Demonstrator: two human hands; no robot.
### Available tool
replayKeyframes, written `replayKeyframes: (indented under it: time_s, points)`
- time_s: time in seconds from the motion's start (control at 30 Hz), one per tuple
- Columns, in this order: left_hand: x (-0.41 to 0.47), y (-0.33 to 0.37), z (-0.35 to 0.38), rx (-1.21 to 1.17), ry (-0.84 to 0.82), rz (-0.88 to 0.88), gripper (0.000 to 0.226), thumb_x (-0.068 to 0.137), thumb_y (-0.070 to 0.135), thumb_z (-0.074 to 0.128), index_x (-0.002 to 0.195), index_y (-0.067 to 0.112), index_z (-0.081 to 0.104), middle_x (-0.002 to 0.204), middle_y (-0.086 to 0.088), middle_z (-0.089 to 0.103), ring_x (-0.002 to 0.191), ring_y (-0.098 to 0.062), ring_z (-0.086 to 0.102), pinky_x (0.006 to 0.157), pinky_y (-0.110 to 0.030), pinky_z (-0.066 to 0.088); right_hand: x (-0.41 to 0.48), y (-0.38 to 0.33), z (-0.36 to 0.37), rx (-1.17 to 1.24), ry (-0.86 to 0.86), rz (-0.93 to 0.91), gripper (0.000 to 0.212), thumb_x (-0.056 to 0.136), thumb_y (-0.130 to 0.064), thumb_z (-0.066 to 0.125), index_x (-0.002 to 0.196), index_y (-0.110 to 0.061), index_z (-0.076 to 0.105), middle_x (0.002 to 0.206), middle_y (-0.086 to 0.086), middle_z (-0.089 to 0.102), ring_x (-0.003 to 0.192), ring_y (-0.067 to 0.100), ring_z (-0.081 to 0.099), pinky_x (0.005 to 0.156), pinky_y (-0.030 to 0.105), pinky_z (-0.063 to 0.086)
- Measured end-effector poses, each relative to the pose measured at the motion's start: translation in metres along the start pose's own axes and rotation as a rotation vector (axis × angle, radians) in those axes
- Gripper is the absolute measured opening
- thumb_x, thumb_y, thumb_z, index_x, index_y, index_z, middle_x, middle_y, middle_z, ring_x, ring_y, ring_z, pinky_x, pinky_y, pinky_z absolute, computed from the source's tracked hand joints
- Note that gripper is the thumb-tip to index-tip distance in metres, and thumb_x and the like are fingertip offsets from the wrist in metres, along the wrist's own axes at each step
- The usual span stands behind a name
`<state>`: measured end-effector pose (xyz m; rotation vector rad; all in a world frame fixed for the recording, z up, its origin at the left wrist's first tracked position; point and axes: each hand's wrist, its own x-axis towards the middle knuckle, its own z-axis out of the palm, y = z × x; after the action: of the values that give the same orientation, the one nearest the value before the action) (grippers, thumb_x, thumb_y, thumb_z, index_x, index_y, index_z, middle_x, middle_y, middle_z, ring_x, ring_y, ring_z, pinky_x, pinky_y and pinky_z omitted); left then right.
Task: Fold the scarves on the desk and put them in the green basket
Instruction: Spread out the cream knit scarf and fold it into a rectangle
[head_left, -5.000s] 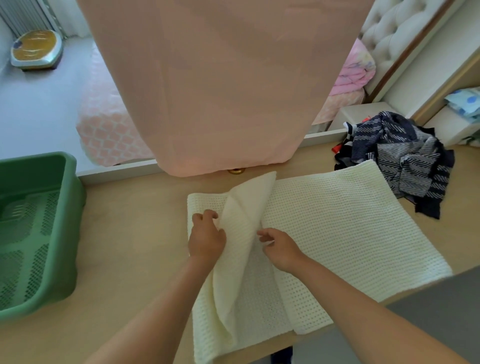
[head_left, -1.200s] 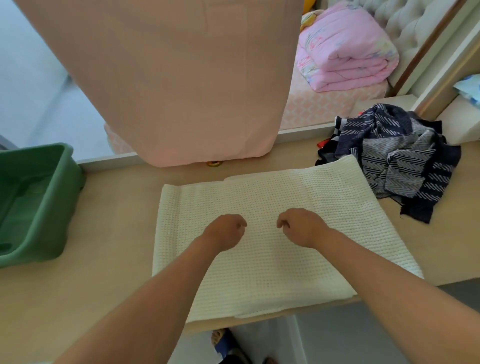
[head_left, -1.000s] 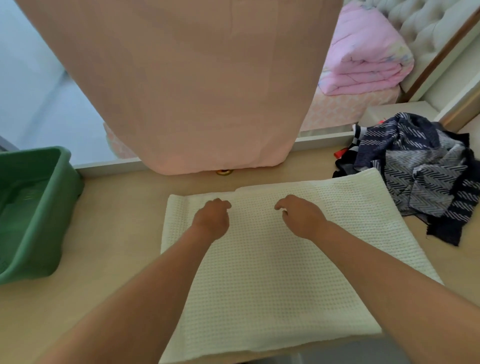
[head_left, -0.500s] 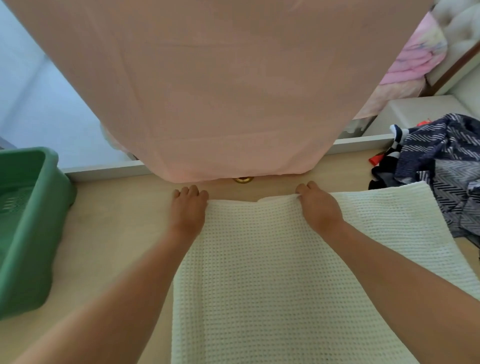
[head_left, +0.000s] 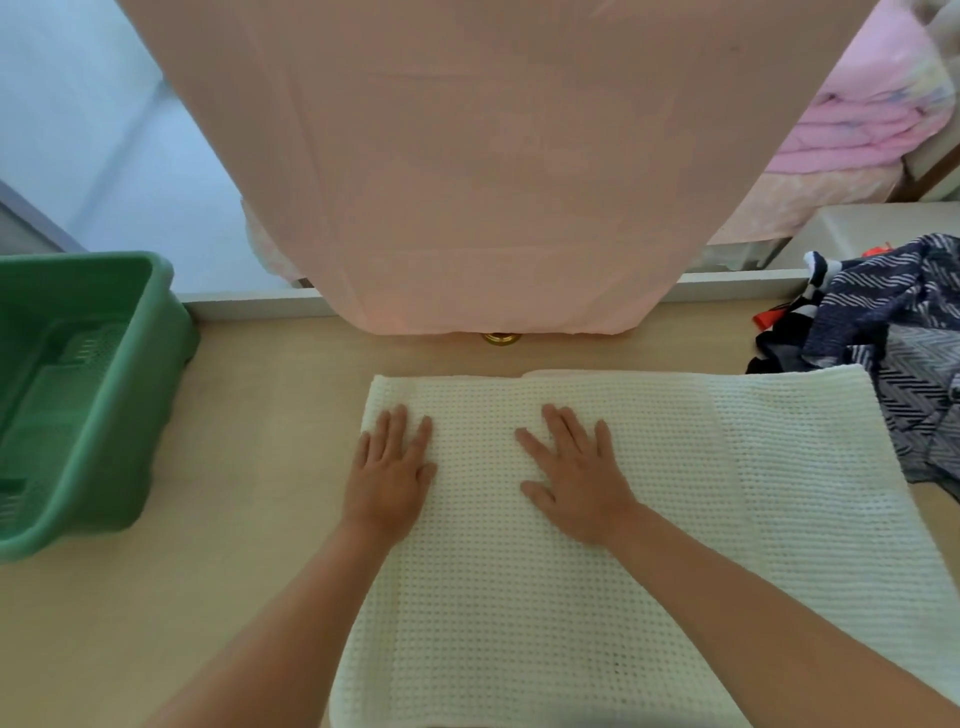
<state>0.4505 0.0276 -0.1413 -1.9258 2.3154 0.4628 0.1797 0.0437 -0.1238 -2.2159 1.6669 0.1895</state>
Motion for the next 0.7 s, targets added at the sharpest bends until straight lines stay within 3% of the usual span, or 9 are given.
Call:
replayKeyframes:
  time_s: [0.07, 0.2, 0.3, 0.4, 0.47, 0.57, 0.7]
  points:
    - [-0.014, 0.001, -0.002, 0.016, -0.025, -0.031, 0.058, 0.104, 0.037, 0.019, 0.156, 0.025, -0.002, 0.162, -0.006, -0.014, 0.150, -0.024, -0.015, 0.122, -0.041, -0.002, -0.008, -0.003, 0.004, -0.023, -0.089, 0.008, 0.071, 0.098, -0.062, 0.021, 0.156, -0.036, -0.010, 0.160, 0.006, -0.031, 0.145, 0.024, -0.032, 0.117, 0.058, -0.013]
    - [-0.050, 0.010, -0.013, -0.040, 0.046, -0.197, 0.063, 0.098, 0.006, 0.032, 0.157, 0.015, 0.009, 0.164, -0.012, 0.001, 0.150, -0.031, 0.004, 0.118, -0.043, 0.019, -0.029, -0.017, 0.001, -0.056, -0.041, 0.016, 0.072, 0.097, -0.061, 0.018, 0.156, -0.032, -0.010, 0.160, 0.009, -0.030, 0.145, 0.026, -0.032, 0.118, 0.056, -0.014]
    - [-0.075, 0.010, -0.016, -0.110, 0.138, -0.407, 0.062, 0.093, 0.022, 0.051, 0.149, 0.006, 0.028, 0.147, -0.014, 0.037, 0.132, -0.031, 0.037, 0.102, -0.043, 0.038, -0.053, -0.040, 0.014, -0.049, -0.043, -0.013, 0.076, 0.089, -0.065, 0.011, 0.156, -0.035, -0.010, 0.159, 0.008, -0.032, 0.145, 0.026, -0.033, 0.116, 0.062, -0.013]
    - [-0.090, 0.001, -0.014, -0.035, 0.090, -0.450, 0.036, 0.091, 0.036, 0.054, 0.117, 0.011, 0.055, 0.116, -0.007, 0.058, 0.108, -0.026, 0.050, 0.087, -0.036, 0.040, -0.064, -0.069, 0.032, -0.042, -0.131, -0.023, 0.083, 0.081, -0.071, 0.008, 0.154, -0.037, -0.013, 0.157, 0.007, -0.035, 0.145, 0.027, -0.033, 0.113, 0.066, -0.014]
    - [-0.094, -0.011, -0.017, -0.004, 0.067, -0.414, 0.017, 0.091, 0.025, 0.052, 0.103, 0.015, 0.058, 0.108, -0.004, 0.061, 0.103, -0.025, 0.053, 0.083, -0.034, 0.039, -0.062, -0.088, 0.040, -0.041, -0.149, 0.009, 0.084, 0.079, -0.072, 0.006, 0.153, -0.038, -0.018, 0.156, 0.006, -0.037, 0.143, 0.028, -0.035, 0.112, 0.066, -0.016]
    - [-0.098, -0.042, -0.025, -0.063, 0.126, -0.413, 0.013, 0.087, 0.008, 0.052, 0.097, 0.014, 0.057, 0.100, -0.006, 0.060, 0.097, -0.028, 0.055, 0.080, -0.035, 0.040, -0.051, -0.119, 0.041, -0.040, -0.168, 0.011, 0.079, 0.092, -0.070, 0.021, 0.153, -0.039, -0.019, 0.157, 0.005, -0.035, 0.144, 0.028, -0.035, 0.113, 0.064, -0.016]
    - [-0.103, -0.094, -0.042, -0.360, 0.224, -0.462, 0.008, 0.090, 0.009, 0.045, 0.094, 0.011, 0.051, 0.090, -0.003, 0.054, 0.080, -0.022, 0.050, 0.065, -0.032, 0.037, -0.024, -0.173, 0.038, -0.011, -0.196, -0.037, 0.081, 0.095, -0.067, 0.033, 0.154, -0.039, -0.016, 0.158, 0.004, -0.033, 0.144, 0.027, -0.033, 0.115, 0.063, -0.014]
